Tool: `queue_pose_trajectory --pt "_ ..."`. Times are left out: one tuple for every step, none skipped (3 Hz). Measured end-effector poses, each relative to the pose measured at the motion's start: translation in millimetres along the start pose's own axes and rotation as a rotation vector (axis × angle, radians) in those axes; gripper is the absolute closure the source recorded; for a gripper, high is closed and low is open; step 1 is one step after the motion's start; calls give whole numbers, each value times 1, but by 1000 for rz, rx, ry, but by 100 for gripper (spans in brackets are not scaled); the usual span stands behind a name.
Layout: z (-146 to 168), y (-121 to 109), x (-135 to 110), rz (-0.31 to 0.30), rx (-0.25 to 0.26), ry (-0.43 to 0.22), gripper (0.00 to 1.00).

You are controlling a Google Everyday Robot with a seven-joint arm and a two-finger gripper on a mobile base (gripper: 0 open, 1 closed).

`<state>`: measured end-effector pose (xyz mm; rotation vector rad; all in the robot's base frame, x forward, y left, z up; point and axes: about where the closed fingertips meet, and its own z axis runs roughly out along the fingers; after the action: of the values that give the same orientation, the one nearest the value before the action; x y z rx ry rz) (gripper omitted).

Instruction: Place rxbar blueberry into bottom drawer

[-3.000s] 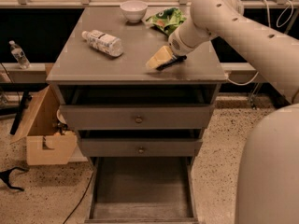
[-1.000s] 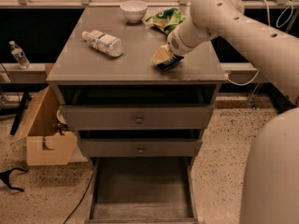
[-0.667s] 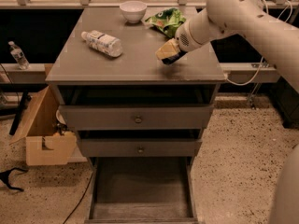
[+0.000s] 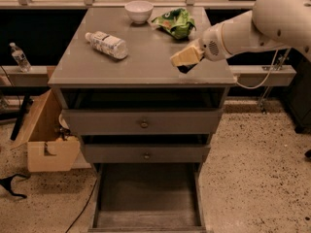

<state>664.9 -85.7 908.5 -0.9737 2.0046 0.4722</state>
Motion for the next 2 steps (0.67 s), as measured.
queue_pose_trajectory --pt "0 0 0 0 0 0 100" --pt "4 29 37 -5 -55 11 100"
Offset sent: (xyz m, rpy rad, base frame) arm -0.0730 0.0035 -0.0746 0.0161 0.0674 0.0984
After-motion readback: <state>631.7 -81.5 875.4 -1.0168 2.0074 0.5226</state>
